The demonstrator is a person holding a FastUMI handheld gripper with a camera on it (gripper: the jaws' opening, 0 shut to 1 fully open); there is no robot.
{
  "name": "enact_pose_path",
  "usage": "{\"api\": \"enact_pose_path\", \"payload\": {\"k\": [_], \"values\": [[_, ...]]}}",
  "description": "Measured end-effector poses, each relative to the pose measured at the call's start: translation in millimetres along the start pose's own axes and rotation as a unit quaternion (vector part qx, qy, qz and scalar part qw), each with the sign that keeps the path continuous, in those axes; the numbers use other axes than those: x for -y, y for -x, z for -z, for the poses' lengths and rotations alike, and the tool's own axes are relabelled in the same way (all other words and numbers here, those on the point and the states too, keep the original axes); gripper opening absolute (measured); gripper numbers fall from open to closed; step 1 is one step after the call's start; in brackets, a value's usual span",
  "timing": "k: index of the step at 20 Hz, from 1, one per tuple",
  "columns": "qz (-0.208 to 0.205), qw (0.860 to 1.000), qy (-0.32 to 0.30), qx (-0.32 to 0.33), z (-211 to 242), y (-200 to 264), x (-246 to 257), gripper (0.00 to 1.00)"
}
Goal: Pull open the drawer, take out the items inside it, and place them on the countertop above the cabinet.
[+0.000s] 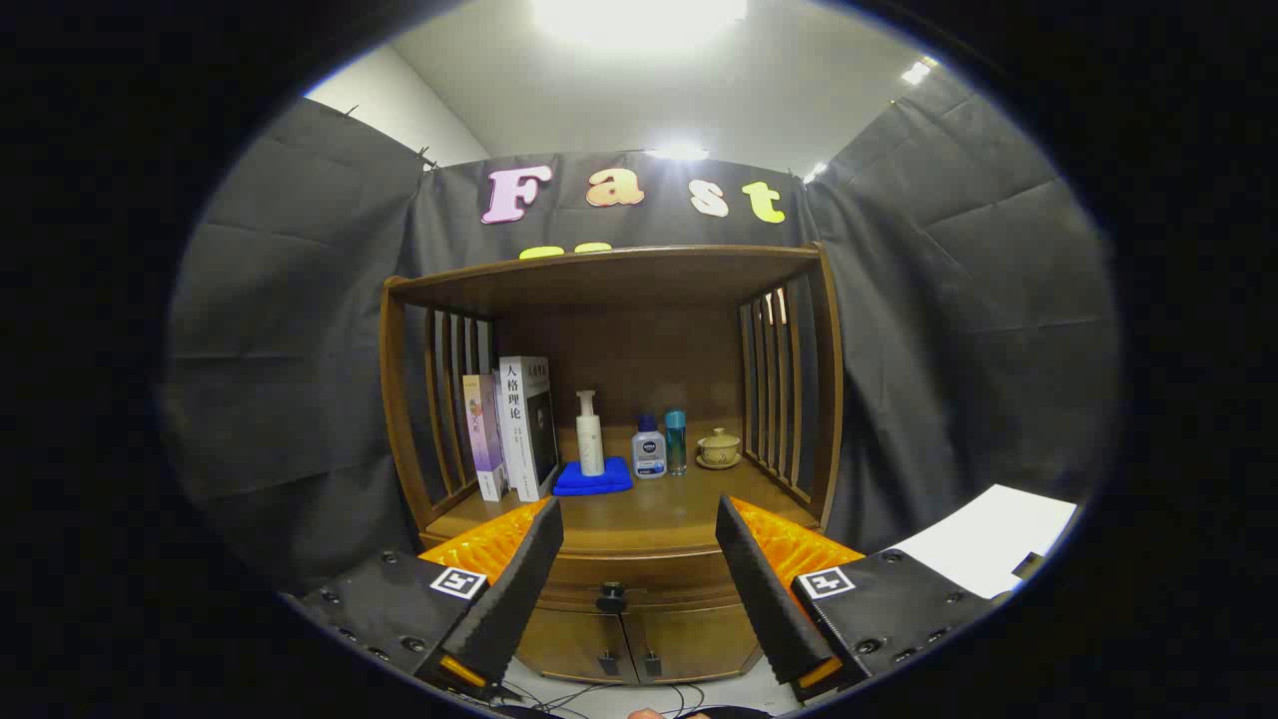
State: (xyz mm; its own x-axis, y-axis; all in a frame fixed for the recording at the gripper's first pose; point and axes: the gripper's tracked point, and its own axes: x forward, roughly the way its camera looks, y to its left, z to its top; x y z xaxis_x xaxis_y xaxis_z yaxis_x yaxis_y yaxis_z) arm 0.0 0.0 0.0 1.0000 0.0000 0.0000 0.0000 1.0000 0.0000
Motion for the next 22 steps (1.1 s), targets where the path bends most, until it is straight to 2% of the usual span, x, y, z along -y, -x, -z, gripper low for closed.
{"api": "enact_pose_path", "payload": {"k": [14,22], "values": [[0.006,1.0,-0.004,-0.003,6.5,-3.1,6.1,0.97],[0.01,1.0,-0.003,-0.012,20.1,-22.6,8.8,0.97]]}}
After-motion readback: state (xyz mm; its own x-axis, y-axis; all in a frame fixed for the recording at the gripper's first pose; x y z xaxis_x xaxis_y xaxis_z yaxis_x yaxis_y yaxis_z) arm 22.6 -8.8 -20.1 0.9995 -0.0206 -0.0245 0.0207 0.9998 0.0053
